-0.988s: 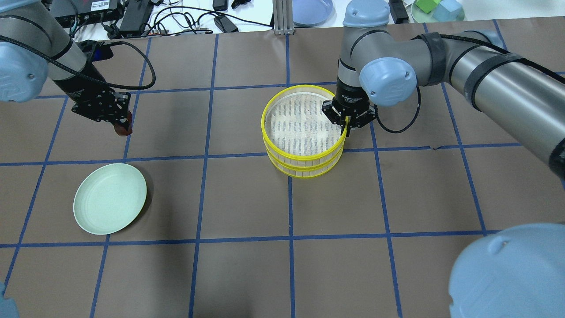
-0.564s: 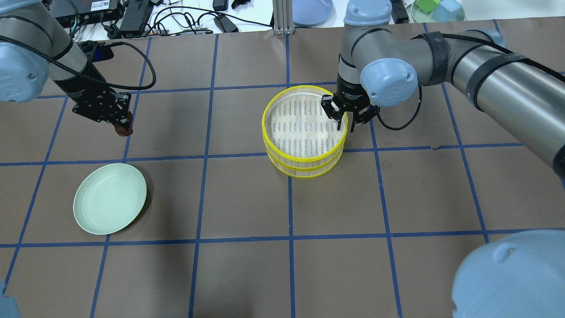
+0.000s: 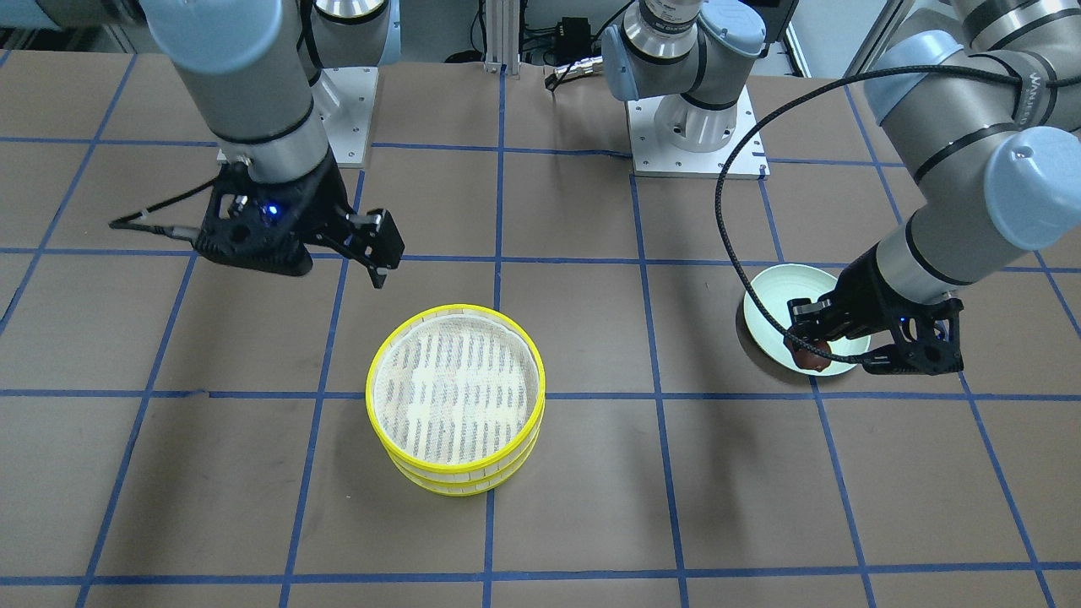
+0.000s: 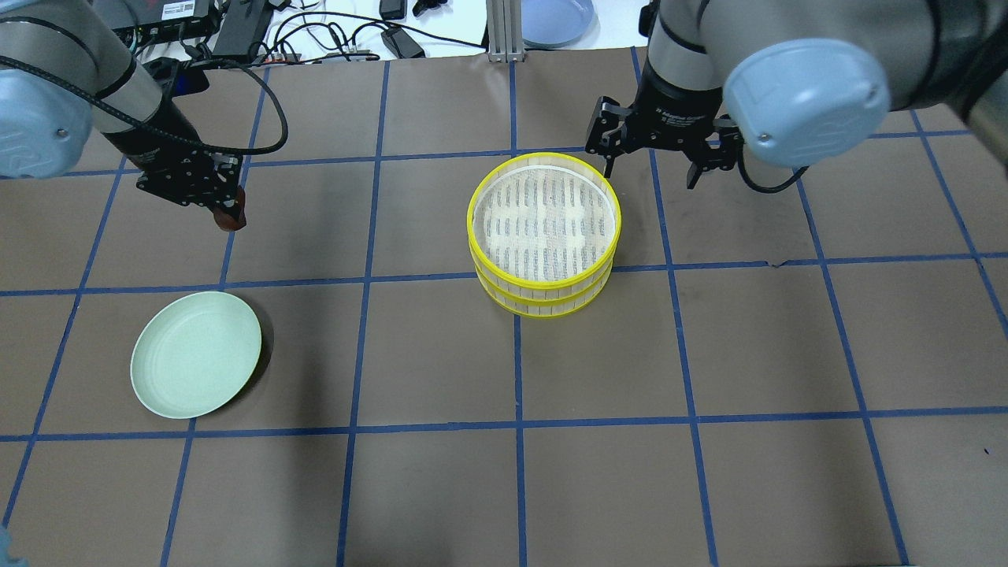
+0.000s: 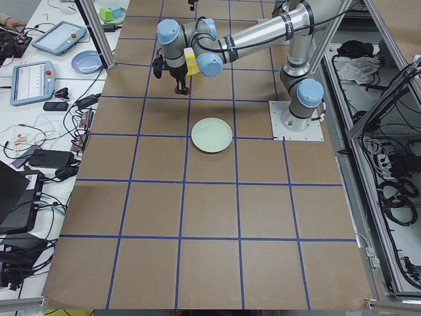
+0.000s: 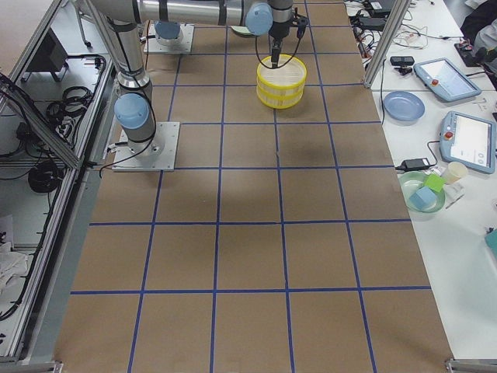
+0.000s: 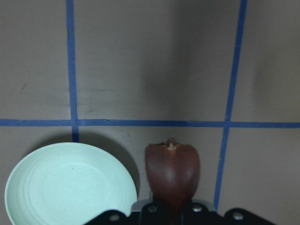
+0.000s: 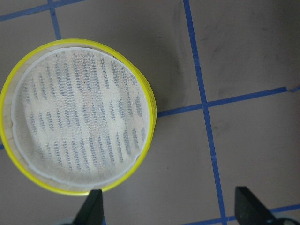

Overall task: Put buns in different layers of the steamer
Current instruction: 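Carry the brown bun with the left gripper over the top steamer tier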

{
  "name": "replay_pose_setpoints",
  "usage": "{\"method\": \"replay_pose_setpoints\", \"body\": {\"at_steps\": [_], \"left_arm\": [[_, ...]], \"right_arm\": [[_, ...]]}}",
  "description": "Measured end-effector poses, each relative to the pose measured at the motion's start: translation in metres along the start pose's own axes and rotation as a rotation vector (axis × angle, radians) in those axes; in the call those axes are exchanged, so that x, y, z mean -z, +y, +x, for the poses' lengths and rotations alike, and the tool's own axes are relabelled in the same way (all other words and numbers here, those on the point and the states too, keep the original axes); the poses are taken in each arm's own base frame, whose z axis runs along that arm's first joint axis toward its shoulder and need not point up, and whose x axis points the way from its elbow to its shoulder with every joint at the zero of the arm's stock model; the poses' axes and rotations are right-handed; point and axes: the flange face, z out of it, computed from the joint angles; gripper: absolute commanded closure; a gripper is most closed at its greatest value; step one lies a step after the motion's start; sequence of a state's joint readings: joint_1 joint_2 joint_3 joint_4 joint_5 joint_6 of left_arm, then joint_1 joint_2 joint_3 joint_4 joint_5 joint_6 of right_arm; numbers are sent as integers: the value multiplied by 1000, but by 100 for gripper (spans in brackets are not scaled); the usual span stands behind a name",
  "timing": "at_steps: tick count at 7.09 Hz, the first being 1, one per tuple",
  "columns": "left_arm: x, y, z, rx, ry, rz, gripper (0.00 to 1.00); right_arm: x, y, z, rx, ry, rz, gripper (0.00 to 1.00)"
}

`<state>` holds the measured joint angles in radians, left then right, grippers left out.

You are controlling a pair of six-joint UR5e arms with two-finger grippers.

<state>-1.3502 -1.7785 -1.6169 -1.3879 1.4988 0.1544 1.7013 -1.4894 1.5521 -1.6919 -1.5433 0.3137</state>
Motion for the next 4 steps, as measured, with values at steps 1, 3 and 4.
{"method": "replay_pose_setpoints", "body": {"at_steps": [1, 3, 4], "left_arm": [[8, 0, 40, 47, 20, 63, 100], [11, 6, 128, 92, 108, 161, 100], [9, 17, 171, 76, 130, 172, 100]], "right_arm": [[31, 16, 5, 19, -7, 8, 0], [56, 28, 11, 31, -1, 1, 0], [58, 32, 13, 34, 8, -8, 0]]}}
